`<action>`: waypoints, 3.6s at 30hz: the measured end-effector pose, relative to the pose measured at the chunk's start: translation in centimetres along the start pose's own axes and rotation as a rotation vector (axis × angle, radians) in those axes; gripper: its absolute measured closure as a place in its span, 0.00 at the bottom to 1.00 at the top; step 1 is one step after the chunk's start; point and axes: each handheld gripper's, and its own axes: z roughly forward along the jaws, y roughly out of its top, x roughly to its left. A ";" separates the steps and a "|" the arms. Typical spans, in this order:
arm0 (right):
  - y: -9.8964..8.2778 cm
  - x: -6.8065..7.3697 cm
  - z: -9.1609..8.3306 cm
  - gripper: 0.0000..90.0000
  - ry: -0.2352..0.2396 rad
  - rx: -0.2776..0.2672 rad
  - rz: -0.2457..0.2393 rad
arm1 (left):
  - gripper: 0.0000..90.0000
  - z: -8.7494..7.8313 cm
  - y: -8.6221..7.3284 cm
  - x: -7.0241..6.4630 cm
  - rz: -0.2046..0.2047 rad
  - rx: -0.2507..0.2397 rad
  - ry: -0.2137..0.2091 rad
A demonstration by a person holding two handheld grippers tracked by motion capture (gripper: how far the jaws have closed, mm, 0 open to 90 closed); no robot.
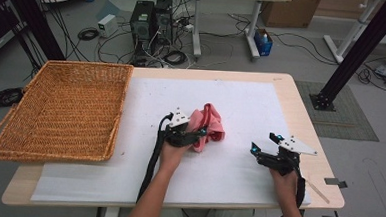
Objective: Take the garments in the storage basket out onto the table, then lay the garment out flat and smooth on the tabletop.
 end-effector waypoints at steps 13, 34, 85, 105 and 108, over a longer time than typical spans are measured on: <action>0.0 0.0 0.0 0.21 0.003 0.000 -0.001 | 0.31 -5.5 -0.4 0.0 -0.012 -0.131 0.010; 0.0 0.0 0.1 0.21 0.008 0.003 -0.006 | 0.29 -9.5 -2.6 0.7 -0.064 -0.266 0.126; 0.1 0.0 0.1 0.21 -0.006 0.012 0.002 | 0.89 -1.6 2.6 -1.3 0.094 -0.018 -0.105; 4.7 7.3 9.4 0.42 0.203 0.220 0.084 | 0.90 -8.9 0.4 1.4 -0.026 -0.100 0.050; 4.8 9.2 12.7 0.46 0.212 0.347 0.058 | 0.90 -9.3 -0.1 1.9 -0.037 -0.093 0.082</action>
